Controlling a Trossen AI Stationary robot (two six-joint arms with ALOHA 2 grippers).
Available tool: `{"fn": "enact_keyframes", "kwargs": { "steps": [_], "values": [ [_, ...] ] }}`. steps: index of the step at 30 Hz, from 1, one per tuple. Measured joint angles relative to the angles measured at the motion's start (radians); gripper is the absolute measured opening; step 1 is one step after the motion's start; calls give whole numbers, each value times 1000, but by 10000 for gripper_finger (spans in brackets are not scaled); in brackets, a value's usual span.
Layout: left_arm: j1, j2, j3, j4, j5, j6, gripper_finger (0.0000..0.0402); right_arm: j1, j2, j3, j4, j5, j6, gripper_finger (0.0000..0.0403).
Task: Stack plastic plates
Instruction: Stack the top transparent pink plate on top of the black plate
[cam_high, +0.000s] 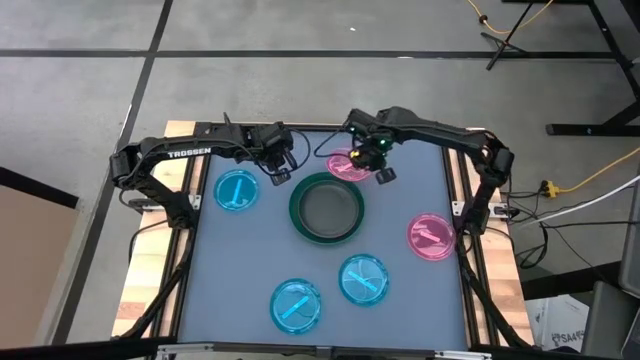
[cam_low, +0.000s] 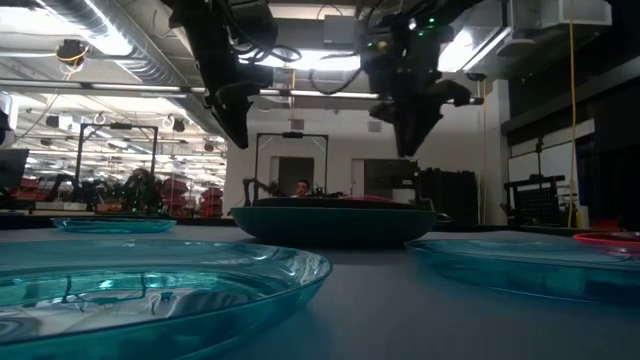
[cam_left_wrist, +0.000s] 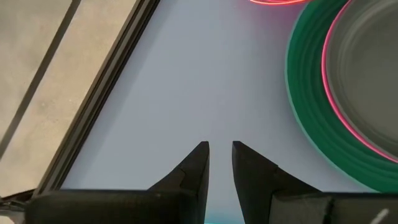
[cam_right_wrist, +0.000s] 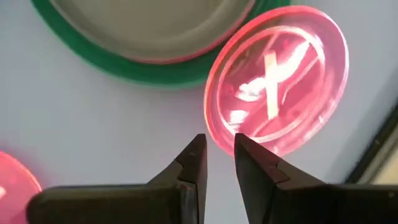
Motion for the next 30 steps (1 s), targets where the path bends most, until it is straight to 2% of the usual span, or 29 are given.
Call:
{"fn": "enact_keyframes", "kwargs": {
  "steps": [5, 11, 16, 19, 30],
  "values": [
    [0, 0, 0, 0, 0, -6, 63, -62, -124, -138, 65, -7, -58, 72],
    [0, 0, 0, 1, 0, -9, 63, -130, -289, -418, 422, -77, -146, 72],
    [0, 0, 0, 0, 0, -11, 63, -137, -309, -557, 628, -79, -208, 72],
    [0, 0, 0, 1, 0, -13, 63, -132, -305, -603, 681, -85, -253, 72],
    [0, 0, 0, 1, 0, -36, 63, -127, -299, -682, 704, -124, -258, 72]
  ]
}}
